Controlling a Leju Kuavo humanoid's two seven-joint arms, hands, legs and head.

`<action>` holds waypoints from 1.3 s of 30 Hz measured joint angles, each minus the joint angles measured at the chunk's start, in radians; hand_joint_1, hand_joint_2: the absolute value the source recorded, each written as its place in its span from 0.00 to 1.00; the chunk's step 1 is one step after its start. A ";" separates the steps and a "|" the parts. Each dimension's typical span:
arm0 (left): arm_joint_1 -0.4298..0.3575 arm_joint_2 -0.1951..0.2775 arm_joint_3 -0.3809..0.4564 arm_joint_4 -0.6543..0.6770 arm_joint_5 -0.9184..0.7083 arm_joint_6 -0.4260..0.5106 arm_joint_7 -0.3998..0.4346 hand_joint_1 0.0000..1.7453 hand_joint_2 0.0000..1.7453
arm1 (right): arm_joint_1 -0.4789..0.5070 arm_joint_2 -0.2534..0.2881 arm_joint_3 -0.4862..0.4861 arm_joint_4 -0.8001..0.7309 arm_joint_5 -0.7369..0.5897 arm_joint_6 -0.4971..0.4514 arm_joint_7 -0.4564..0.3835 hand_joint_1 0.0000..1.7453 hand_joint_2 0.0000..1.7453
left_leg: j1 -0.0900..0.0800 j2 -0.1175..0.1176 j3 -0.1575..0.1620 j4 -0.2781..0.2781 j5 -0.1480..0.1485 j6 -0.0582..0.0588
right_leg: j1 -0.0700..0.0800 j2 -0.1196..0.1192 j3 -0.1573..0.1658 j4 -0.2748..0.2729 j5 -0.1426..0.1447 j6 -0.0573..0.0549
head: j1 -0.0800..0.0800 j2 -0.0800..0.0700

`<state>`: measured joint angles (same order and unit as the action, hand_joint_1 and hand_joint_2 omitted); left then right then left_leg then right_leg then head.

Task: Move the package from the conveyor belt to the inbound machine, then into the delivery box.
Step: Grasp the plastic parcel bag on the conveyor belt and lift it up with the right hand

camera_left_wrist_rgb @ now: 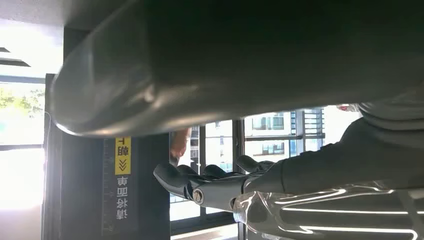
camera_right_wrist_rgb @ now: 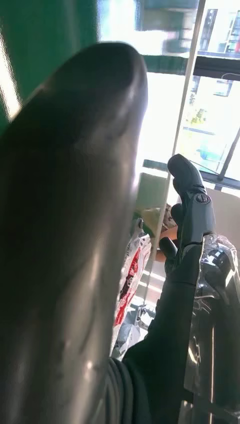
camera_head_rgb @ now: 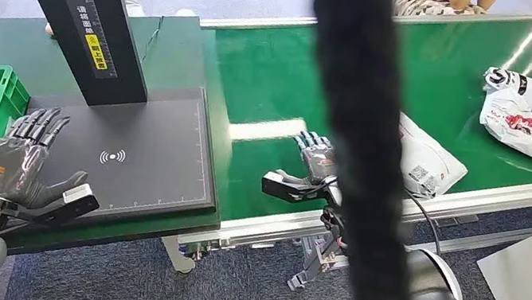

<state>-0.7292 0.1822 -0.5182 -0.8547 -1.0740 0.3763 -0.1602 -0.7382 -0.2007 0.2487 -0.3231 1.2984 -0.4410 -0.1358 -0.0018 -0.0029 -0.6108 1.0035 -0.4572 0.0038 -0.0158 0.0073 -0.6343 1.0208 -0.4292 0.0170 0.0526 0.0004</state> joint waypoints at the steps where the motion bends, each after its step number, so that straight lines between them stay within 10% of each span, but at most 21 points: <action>1: 0.000 0.002 0.002 -0.001 0.002 -0.002 -0.001 0.00 0.00 | -0.001 0.000 0.000 0.000 0.000 0.002 0.000 0.00 0.00 | 0.000 0.000 0.000 0.000 0.000 0.000 | 0.000 0.000 0.000 0.000 0.000 0.000 | 0.000 0.000; 5: -0.001 0.012 0.014 -0.004 0.017 -0.011 -0.025 0.00 0.00 | -0.014 0.000 -0.001 0.003 0.002 0.015 0.024 0.00 0.00 | 0.000 0.000 0.000 0.000 0.000 0.000 | 0.000 0.000 0.000 0.000 0.000 0.000 | 0.000 0.000; 9: -0.004 0.022 0.021 -0.004 0.038 -0.013 -0.057 0.00 0.00 | -0.021 -0.011 -0.019 0.009 -0.009 0.041 0.098 0.00 1.00 | 0.000 0.000 0.000 0.000 0.000 0.000 | 0.000 -0.001 0.000 0.000 0.000 0.000 | 0.000 0.000; 28: 0.068 0.037 0.026 -0.066 0.029 -0.015 -0.041 0.00 0.00 | 0.074 -0.136 -0.141 0.044 -0.028 0.098 0.300 0.00 1.00 | 0.000 0.000 0.001 0.000 0.000 0.000 | 0.000 0.000 0.001 -0.001 0.000 0.000 | 0.000 0.000; 39: 0.108 0.022 0.052 -0.115 -0.024 -0.051 -0.024 0.00 0.00 | 0.091 -0.138 -0.181 0.043 0.024 -0.087 0.208 0.00 1.00 | 0.000 -0.002 0.001 0.000 0.000 0.000 | 0.000 -0.002 0.002 -0.001 -0.001 0.001 | 0.000 0.000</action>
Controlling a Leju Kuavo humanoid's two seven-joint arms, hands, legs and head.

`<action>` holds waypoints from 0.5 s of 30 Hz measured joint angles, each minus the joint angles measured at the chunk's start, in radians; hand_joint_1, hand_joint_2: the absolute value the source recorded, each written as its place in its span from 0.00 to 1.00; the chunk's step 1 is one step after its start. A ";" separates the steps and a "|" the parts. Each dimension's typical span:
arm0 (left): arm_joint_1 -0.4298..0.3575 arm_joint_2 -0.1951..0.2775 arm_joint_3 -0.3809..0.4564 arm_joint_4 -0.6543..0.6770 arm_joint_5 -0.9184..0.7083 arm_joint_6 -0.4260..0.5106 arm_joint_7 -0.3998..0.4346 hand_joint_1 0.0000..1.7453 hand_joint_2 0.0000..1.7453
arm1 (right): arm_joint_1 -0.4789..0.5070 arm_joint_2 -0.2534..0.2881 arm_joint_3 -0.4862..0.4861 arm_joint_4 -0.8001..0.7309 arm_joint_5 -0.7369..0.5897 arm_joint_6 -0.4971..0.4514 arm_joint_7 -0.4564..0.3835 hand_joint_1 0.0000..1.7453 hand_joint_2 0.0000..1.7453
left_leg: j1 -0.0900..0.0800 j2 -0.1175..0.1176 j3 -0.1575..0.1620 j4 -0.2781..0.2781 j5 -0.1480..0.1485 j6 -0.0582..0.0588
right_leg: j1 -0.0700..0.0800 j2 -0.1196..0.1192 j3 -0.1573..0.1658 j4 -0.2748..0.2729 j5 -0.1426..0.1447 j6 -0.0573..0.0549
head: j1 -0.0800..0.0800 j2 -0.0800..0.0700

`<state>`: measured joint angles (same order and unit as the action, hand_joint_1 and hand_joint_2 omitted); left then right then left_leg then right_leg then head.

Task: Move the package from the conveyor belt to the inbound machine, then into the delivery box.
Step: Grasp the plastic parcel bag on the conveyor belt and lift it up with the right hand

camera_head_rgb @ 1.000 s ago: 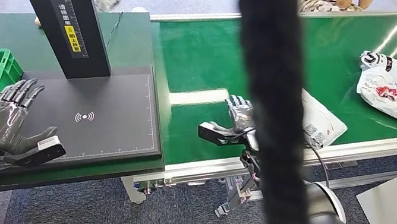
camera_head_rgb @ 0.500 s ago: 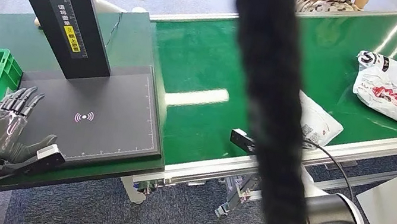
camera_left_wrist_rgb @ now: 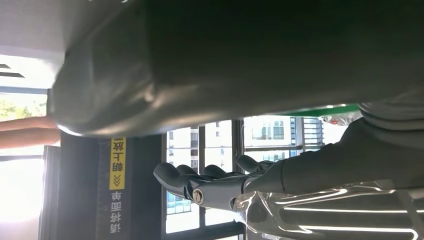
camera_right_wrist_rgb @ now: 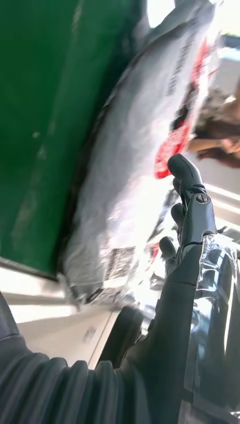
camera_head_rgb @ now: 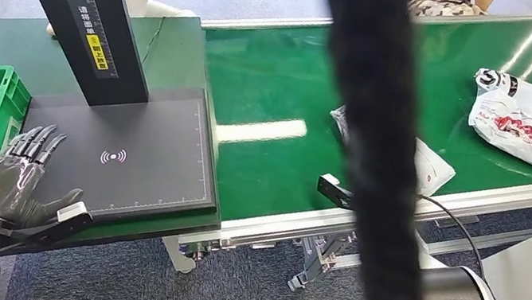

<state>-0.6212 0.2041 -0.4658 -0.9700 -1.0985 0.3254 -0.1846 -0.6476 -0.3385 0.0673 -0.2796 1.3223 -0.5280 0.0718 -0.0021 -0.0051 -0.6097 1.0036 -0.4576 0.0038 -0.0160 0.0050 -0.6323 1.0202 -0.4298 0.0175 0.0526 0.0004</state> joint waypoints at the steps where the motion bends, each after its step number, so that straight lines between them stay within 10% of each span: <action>1: -0.001 -0.004 0.001 0.000 -0.002 -0.001 0.000 0.00 0.00 | 0.000 0.003 -0.003 0.000 0.005 -0.018 -0.008 0.00 1.00 | 0.000 0.000 0.000 0.000 0.000 0.000 | 0.000 0.000 0.000 0.000 0.000 0.000 | 0.000 0.000; 15: -0.011 -0.025 0.006 0.002 -0.004 0.001 -0.011 0.00 0.00 | -0.015 0.027 -0.024 -0.008 0.039 -0.037 -0.043 0.00 1.00 | 0.000 0.000 0.000 0.000 0.000 0.000 | 0.000 0.000 0.000 0.000 0.000 0.000 | 0.000 0.000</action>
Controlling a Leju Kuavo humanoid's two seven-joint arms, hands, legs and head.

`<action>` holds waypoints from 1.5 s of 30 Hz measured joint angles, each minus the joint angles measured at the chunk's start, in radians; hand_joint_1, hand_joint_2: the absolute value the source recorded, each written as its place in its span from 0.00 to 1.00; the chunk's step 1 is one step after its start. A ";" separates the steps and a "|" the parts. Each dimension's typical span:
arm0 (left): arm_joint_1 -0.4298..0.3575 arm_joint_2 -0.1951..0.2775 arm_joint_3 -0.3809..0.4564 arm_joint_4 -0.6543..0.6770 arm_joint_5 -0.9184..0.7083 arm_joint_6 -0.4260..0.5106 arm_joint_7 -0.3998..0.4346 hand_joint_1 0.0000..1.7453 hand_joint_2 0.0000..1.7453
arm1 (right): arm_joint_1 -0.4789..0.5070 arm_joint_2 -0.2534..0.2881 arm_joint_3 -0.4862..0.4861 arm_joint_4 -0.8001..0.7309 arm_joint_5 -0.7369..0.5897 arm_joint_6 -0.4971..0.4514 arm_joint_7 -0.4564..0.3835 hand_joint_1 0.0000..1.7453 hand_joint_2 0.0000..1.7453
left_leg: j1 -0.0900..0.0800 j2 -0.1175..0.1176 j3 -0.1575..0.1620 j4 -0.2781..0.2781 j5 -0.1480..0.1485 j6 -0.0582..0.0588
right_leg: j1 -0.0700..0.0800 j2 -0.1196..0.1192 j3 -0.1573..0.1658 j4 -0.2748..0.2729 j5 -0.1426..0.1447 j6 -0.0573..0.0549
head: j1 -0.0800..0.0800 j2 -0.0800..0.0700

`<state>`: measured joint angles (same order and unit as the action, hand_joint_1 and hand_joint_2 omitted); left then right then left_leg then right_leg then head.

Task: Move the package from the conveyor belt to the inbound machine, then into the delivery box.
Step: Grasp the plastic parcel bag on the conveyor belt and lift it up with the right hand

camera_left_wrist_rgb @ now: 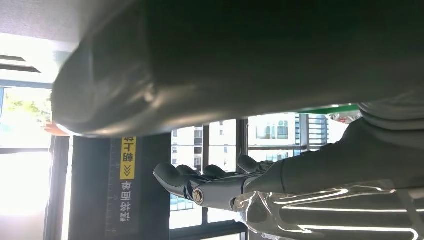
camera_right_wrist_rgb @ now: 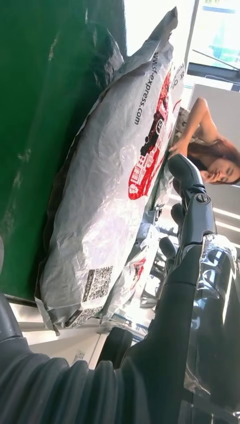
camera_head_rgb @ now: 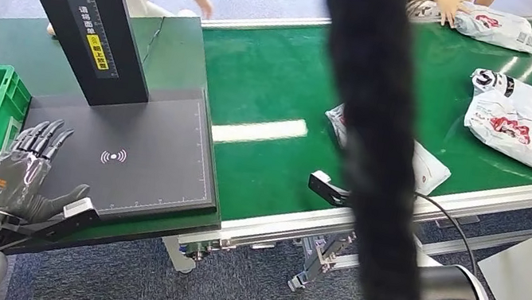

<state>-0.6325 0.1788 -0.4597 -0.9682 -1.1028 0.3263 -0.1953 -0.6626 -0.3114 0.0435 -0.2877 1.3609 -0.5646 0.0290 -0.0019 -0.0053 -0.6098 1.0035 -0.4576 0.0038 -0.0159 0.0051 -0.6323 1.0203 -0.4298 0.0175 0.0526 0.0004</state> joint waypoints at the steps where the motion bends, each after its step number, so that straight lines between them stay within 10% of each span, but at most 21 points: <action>1: 0.001 0.001 0.001 0.000 0.000 0.001 0.000 0.00 0.00 | -0.002 0.002 0.000 0.000 0.002 0.001 0.000 0.00 1.00 | 0.000 0.000 0.000 0.000 0.000 0.000 | 0.000 0.000 0.000 0.000 0.000 0.000 | 0.000 0.000; 45: 0.030 0.033 0.023 -0.028 0.018 0.002 -0.008 0.00 0.00 | -0.012 0.011 -0.027 0.000 0.012 0.050 0.024 0.00 1.00 | 0.000 0.000 0.000 0.000 0.000 0.000 | 0.000 0.000 0.000 0.000 0.000 0.000 | 0.000 0.000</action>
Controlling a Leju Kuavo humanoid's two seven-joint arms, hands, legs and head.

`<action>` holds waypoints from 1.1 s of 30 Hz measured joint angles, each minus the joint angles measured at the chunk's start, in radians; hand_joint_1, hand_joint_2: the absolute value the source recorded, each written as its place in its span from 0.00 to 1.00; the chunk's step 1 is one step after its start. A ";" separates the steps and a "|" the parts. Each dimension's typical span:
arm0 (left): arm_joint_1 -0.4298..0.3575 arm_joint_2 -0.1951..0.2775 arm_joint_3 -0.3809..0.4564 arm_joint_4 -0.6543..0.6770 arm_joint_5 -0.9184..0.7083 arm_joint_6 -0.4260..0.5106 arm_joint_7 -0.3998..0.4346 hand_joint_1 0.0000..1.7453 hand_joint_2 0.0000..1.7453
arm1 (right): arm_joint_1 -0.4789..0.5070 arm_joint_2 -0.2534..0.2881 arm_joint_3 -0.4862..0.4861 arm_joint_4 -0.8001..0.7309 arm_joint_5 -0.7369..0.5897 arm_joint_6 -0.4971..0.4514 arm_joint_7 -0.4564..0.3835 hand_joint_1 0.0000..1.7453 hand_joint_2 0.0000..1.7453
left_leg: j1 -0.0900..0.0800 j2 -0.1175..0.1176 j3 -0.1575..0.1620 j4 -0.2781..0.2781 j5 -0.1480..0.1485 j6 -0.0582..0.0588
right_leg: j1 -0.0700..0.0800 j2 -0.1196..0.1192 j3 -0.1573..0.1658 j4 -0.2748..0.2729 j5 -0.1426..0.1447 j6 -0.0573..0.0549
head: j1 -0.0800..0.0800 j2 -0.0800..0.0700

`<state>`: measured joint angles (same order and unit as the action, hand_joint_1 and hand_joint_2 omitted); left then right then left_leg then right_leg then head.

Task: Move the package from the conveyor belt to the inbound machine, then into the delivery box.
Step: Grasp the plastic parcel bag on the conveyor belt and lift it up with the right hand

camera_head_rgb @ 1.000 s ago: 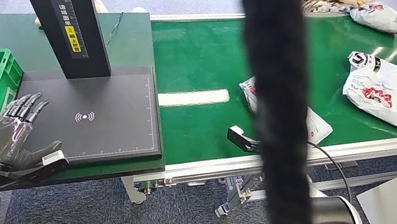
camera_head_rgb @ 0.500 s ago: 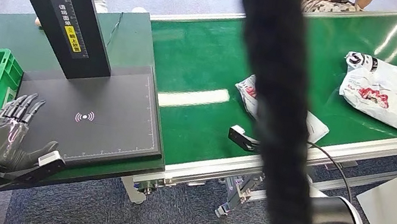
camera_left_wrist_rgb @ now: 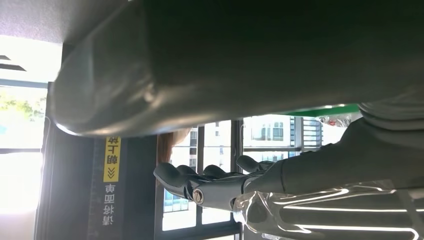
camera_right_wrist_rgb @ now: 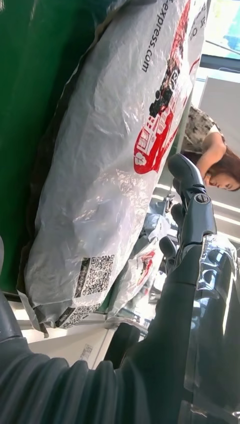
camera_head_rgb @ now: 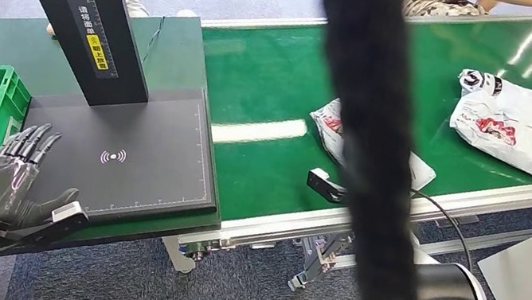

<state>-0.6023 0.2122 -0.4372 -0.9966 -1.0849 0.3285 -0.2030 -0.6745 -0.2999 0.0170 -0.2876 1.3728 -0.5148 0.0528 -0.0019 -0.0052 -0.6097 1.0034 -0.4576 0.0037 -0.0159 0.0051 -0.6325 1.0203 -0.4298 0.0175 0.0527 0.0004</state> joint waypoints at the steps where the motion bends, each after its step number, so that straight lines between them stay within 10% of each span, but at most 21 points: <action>1: 0.001 0.001 0.000 -0.005 0.000 -0.001 0.002 0.00 0.00 | 0.000 0.000 0.000 0.000 0.000 0.001 0.002 0.00 1.00 | 0.000 0.000 0.000 0.000 0.000 0.000 | 0.000 0.000 0.000 0.000 0.000 0.000 | 0.000 0.000; 33: -0.014 0.003 -0.010 -0.021 0.011 -0.032 0.002 0.00 0.00 | 0.018 0.000 -0.034 0.000 0.009 0.022 0.013 0.00 1.00 | 0.000 0.000 0.000 0.000 0.000 0.000 | 0.000 0.000 0.000 0.000 0.000 0.000 | 0.000 0.000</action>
<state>-0.6166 0.2153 -0.4474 -1.0178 -1.0739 0.2966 -0.2014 -0.6567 -0.3004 -0.0174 -0.2876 1.3815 -0.4923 0.0662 -0.0019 -0.0050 -0.6093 1.0035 -0.4576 0.0037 -0.0159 0.0052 -0.6326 1.0202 -0.4298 0.0175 0.0526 0.0004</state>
